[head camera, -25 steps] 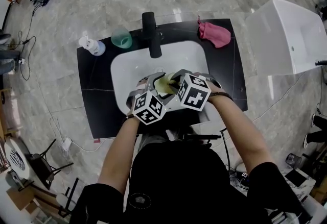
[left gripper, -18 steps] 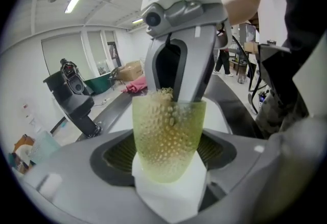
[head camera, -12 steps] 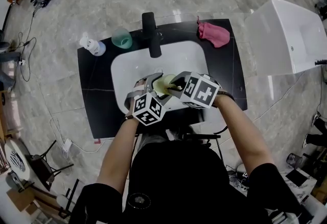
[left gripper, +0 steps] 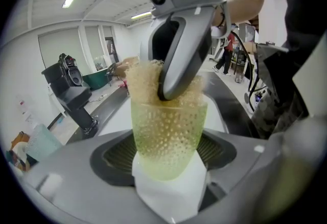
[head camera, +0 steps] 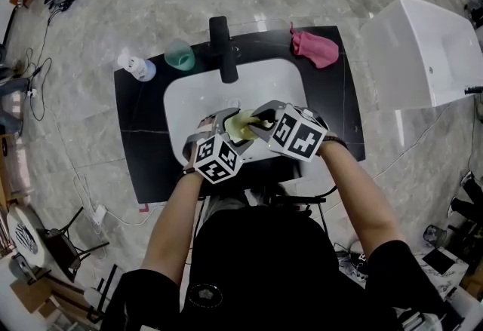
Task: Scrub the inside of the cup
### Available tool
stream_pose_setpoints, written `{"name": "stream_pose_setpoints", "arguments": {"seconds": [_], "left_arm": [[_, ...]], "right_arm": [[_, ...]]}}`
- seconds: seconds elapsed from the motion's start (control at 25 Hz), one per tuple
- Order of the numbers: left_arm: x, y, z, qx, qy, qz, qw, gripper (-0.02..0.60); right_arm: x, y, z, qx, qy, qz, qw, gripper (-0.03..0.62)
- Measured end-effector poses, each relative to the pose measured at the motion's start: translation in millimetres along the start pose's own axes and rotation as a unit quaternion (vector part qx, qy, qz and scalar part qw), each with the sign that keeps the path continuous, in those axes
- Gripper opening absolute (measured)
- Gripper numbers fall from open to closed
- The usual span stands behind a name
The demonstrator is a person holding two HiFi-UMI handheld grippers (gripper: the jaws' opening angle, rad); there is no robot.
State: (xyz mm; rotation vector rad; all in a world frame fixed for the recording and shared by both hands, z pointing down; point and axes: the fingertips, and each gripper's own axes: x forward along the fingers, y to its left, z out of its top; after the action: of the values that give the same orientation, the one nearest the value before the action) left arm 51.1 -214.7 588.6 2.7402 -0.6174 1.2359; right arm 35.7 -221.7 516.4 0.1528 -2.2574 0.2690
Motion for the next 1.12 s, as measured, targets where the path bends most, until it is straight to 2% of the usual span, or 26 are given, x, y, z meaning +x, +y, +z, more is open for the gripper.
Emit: {"name": "stream_pose_setpoints", "arguments": {"seconds": [0.24, 0.4, 0.6, 0.84, 0.96, 1.12], "left_arm": [[-9.5, 6.4, 0.3, -0.027, -0.014, -0.004, 0.9995, 0.353], [-12.9, 12.1, -1.4, -0.029, -0.017, 0.004, 0.9994, 0.353], [-16.6, 15.0, -0.2, -0.006, -0.021, 0.021, 0.9995, 0.353], [-17.0, 16.0, -1.2, 0.039, -0.014, 0.046, 0.9981, 0.353], [-14.9, 16.4, -1.5, 0.048, -0.008, 0.054, 0.9973, 0.353], [-12.3, 16.4, -0.6, 0.046, -0.004, 0.057, 0.9973, 0.353]], "right_arm": [[3.1, -12.8, -3.2, -0.066, -0.002, -0.076, 0.995, 0.043], [8.2, -13.4, -1.7, -0.111, 0.010, -0.102, 0.989, 0.043], [17.8, -5.5, -8.7, -0.099, 0.039, -0.072, 0.992, 0.043], [22.9, 4.9, -12.5, -0.018, 0.057, -0.002, 0.998, 0.041], [19.1, 9.4, -4.3, 0.009, 0.045, 0.025, 0.999, 0.041], [14.6, 13.9, 2.7, 0.023, 0.024, 0.035, 0.999, 0.041]]}}
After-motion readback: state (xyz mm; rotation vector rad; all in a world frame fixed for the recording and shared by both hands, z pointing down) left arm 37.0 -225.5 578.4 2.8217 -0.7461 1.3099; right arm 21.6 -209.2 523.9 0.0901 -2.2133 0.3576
